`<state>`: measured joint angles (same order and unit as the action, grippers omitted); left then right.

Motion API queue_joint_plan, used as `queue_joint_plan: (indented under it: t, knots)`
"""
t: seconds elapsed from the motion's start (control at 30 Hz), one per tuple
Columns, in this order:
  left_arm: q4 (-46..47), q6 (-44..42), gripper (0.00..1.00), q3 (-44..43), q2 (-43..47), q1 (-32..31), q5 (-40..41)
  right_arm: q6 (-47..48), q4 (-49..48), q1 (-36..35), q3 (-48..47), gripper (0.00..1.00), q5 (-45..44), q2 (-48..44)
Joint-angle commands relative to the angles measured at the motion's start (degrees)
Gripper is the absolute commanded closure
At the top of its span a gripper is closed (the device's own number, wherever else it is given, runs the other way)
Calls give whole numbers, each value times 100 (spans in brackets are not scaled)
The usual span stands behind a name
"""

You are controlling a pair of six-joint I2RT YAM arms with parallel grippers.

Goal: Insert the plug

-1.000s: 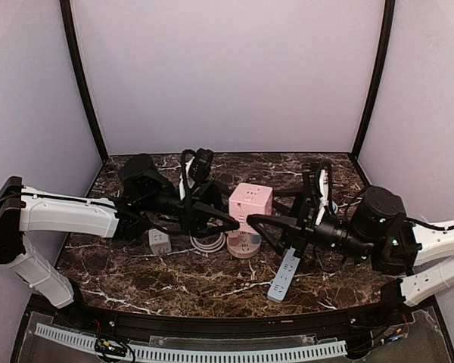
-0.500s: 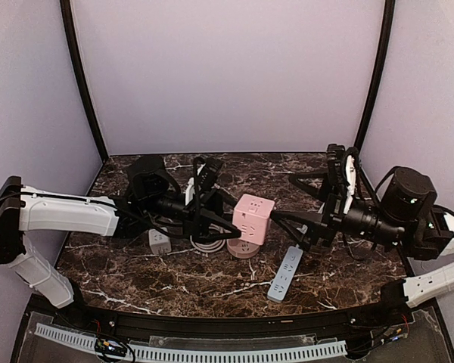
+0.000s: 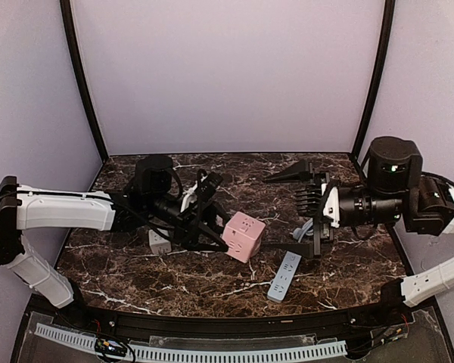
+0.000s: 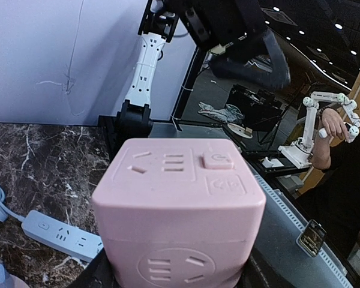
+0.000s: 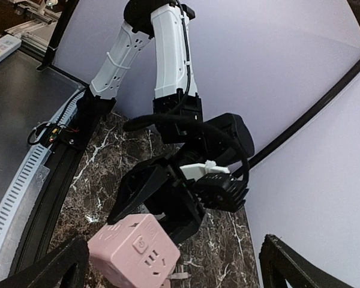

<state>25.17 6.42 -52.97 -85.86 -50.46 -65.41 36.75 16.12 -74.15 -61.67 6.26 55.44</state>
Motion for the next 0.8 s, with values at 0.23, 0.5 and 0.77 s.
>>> queue_joint_plan:
  t: [0.23, 0.5, 0.77]
  knots:
    - [-2051, -1605, 99, -196, 460, 76, -630, 1355, 2291, 305, -2076, 1, 1086, 2115]
    - [-1935, -1560, 99, -26, 447, 410, -1161, 1587, 2826, 210, -2694, 1, 1642, 2684]
    - [-2271, -1847, 99, -57, 361, 484, -1203, 1413, 2975, 175, -2758, 1, 1352, 3326]
